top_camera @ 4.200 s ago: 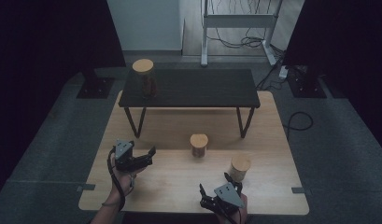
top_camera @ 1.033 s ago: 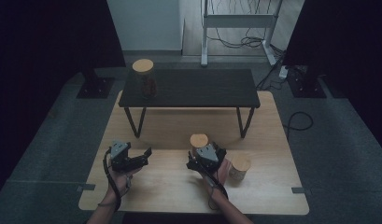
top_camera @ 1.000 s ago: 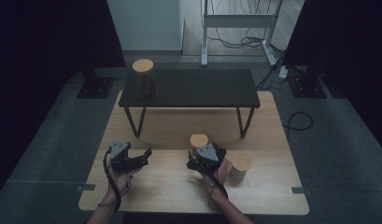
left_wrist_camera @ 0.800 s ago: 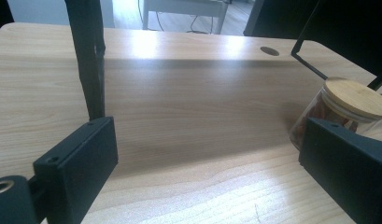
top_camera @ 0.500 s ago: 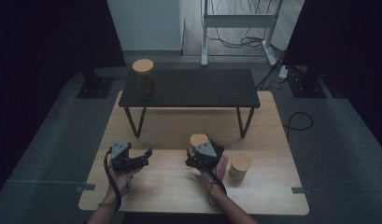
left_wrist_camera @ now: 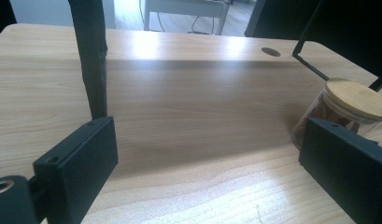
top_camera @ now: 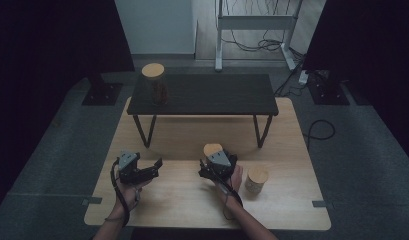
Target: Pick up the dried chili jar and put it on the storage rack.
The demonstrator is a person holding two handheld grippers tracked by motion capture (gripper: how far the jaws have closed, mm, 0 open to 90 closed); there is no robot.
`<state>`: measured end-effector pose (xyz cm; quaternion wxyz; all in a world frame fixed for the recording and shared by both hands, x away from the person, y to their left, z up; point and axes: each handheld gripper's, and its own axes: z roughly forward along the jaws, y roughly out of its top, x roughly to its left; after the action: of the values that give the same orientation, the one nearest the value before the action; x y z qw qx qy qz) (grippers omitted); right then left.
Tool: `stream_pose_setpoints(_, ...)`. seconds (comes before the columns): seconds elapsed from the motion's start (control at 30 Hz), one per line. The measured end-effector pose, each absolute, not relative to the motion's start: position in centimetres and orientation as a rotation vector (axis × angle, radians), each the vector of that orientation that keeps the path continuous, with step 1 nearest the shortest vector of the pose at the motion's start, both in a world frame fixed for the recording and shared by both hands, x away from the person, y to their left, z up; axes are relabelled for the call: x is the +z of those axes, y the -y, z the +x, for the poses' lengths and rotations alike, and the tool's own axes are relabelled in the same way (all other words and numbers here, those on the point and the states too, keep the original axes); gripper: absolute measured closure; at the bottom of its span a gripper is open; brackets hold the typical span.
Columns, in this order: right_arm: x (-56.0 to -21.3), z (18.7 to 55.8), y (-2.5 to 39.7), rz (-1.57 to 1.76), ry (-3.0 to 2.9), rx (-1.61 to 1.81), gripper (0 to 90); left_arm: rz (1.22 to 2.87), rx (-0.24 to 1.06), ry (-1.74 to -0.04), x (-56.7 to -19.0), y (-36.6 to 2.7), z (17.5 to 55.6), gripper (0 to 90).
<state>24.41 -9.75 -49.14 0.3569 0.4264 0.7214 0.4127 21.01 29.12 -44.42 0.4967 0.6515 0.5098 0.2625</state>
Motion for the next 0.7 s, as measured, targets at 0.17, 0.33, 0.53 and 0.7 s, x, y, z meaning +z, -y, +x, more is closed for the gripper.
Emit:
stream_pose_setpoints(0.17, -49.06, 24.71, 9.95, 1.100, -1.880, 1.073, 10.2, 1.576, 0.638, -1.234, -44.41, -29.13, 20.98, 4.1)
stream_pose_setpoints(0.33, -49.01, 24.95, 9.86, 1.112, -1.884, 1.069, 13.0, 1.575, 0.638, -1.235, -44.41, -29.15, 20.98, 4.1)
stream_pose_setpoints(0.53, -48.91, 25.18, 9.86, 1.127, -1.889, 1.055, 18.9, 1.572, 0.636, -1.236, -44.39, -29.23, 21.04, 4.1)
stream_pose_setpoints(0.7, -48.84, 25.37, 9.97, 1.136, -1.893, 1.056, 21.4, 1.572, 0.632, -1.237, -44.39, -29.27, 21.10, 4.1)
